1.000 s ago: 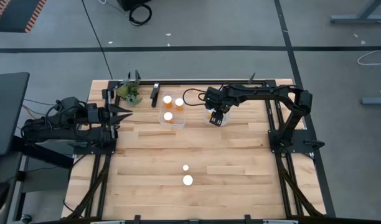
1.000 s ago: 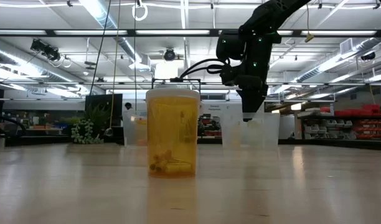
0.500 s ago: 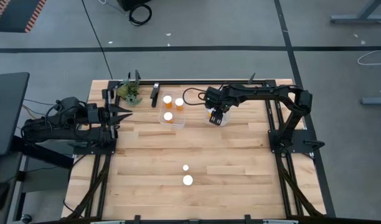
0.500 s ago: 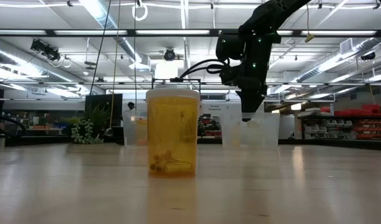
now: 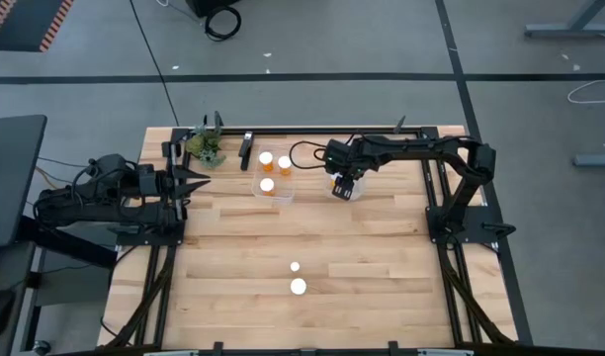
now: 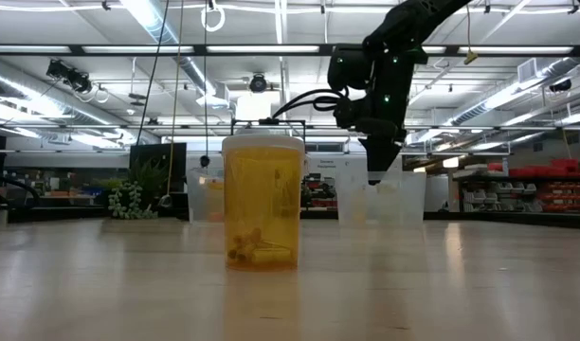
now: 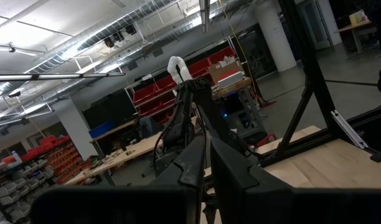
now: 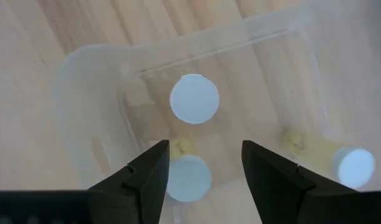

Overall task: Pick and place medicine bottles into bin by pill shape (circle, oval)
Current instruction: Put the small yellow pill bottle in the right transparent bin

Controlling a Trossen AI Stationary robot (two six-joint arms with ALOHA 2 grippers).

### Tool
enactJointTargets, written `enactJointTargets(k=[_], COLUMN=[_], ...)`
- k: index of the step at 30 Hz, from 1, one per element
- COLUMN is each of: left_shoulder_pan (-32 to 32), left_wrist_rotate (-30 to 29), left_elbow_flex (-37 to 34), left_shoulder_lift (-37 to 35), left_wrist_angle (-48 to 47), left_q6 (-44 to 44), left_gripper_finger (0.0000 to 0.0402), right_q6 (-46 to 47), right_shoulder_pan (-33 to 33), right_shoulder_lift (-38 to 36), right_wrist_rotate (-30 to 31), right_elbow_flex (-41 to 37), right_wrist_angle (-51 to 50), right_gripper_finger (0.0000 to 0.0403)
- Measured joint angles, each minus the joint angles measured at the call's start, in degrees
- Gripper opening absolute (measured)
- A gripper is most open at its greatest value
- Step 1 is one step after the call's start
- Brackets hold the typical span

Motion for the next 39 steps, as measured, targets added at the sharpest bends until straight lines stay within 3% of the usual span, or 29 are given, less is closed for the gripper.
enactJointTargets(k=[27, 39], left_shoulder_pan=[-0.02, -0.02], left_wrist_rotate=[0.0, -0.02], left_elbow_flex=[0.0, 0.0], left_shoulder_lift=[0.0, -0.02], left_wrist_angle=[-0.02, -0.02], left_q6=[0.02, 0.02], left_gripper_finger=[0.0033, 0.0039], right_q6=[-1.16, -1.14], right_shoulder_pan=[0.46, 2.92], right_shoulder_lift=[0.0, 0.02], right_wrist_rotate=[2.31, 2.68], right_elbow_flex=[0.31, 10.18], right_wrist_angle=[-0.21, -0.87], right_gripper_finger=[0.0207, 0.0207])
